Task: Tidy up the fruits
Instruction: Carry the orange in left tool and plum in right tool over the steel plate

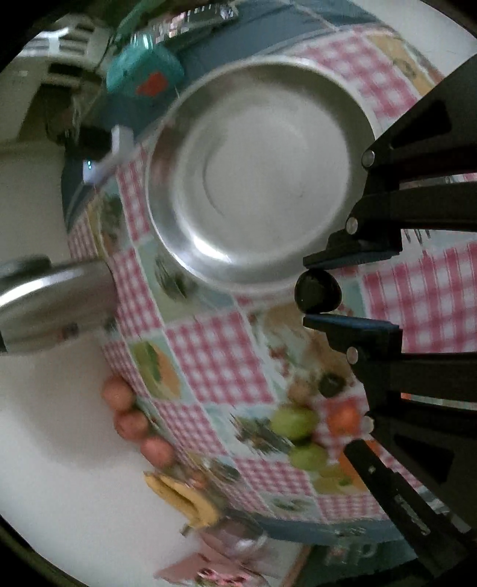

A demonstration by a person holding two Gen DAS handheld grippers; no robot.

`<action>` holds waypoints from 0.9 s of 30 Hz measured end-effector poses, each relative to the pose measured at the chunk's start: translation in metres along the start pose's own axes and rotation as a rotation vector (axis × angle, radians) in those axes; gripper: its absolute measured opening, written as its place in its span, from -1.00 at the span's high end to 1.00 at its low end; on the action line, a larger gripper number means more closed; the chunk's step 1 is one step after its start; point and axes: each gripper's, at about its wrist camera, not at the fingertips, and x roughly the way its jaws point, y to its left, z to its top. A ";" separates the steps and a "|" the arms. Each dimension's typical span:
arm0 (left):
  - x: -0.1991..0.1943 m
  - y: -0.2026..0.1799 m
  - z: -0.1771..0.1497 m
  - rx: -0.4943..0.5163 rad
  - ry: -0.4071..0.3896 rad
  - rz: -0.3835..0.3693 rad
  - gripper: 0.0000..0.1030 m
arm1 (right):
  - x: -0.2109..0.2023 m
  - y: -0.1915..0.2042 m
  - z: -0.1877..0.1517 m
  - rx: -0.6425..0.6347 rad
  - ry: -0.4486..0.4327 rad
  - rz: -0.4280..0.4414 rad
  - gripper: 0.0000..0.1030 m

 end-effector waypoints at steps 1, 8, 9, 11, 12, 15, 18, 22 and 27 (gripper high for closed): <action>-0.001 -0.008 0.002 0.015 -0.004 0.000 0.24 | -0.002 -0.005 0.004 0.018 -0.010 -0.013 0.50; 0.006 -0.062 0.013 0.143 -0.010 -0.014 0.24 | -0.007 -0.034 0.023 0.101 -0.046 -0.078 0.50; 0.010 -0.067 0.015 0.154 -0.007 -0.013 0.24 | -0.007 -0.039 0.027 0.115 -0.049 -0.088 0.50; 0.016 -0.082 0.017 0.186 -0.002 -0.019 0.24 | -0.007 -0.046 0.031 0.133 -0.052 -0.108 0.50; 0.019 -0.087 0.018 0.199 -0.002 -0.021 0.24 | -0.007 -0.050 0.033 0.142 -0.052 -0.117 0.50; 0.029 -0.105 0.019 0.245 -0.004 -0.020 0.24 | -0.006 -0.061 0.039 0.165 -0.051 -0.140 0.50; 0.041 -0.119 0.020 0.286 0.003 -0.026 0.24 | -0.002 -0.070 0.044 0.190 -0.045 -0.153 0.50; 0.052 -0.133 0.019 0.332 -0.001 -0.037 0.24 | -0.003 -0.081 0.048 0.212 -0.052 -0.171 0.50; 0.061 -0.150 0.017 0.377 -0.003 -0.042 0.24 | 0.000 -0.092 0.049 0.246 -0.042 -0.167 0.50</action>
